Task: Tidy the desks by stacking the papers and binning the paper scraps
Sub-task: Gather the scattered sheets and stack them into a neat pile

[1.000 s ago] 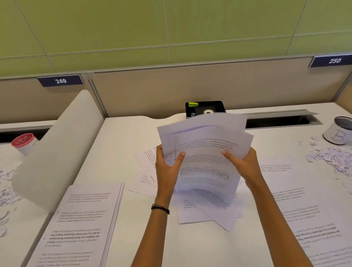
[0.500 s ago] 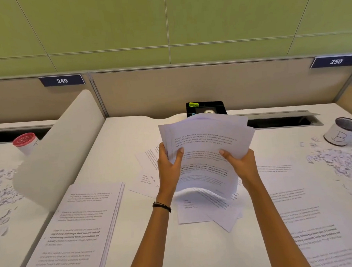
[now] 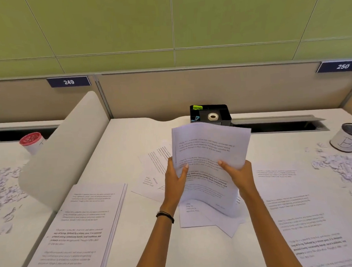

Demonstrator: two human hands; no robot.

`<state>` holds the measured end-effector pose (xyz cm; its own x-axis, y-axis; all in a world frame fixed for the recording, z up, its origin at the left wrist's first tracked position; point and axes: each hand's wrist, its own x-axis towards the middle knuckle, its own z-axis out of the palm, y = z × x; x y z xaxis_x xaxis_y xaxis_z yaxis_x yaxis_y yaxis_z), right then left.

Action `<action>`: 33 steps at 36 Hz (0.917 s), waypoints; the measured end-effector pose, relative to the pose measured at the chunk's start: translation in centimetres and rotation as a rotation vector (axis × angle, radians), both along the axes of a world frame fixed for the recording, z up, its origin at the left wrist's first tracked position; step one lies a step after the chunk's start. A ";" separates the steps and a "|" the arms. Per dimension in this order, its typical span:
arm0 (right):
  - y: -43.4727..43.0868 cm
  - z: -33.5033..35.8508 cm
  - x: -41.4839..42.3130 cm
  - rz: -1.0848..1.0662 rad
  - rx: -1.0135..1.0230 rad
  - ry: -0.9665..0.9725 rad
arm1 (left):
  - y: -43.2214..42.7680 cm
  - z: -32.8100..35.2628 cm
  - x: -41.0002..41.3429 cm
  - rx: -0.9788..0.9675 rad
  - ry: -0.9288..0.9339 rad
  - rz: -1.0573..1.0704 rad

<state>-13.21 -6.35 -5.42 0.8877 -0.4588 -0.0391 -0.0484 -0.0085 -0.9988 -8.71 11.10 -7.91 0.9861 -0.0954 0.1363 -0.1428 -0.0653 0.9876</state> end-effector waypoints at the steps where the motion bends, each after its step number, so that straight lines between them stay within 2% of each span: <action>1: 0.1 0.1 0.1 -0.005 0.000 -0.012 | -0.1 0.1 0.0 -0.001 -0.008 0.001; 10: -0.2 1.9 -0.2 -0.033 -0.008 -0.125 | 0.3 2.4 0.5 -0.008 -0.055 0.059; 20: -0.6 -0.6 -1.2 0.016 -0.028 -0.056 | 0.6 0.6 -0.3 -0.019 0.036 0.025; 28: -0.4 0.2 -1.0 -0.004 -0.021 -0.087 | 0.5 1.1 0.0 -0.020 -0.020 0.069; 33: -0.2 -0.8 -1.4 0.020 -0.029 -0.035 | 0.9 0.0 -0.2 0.003 -0.008 0.054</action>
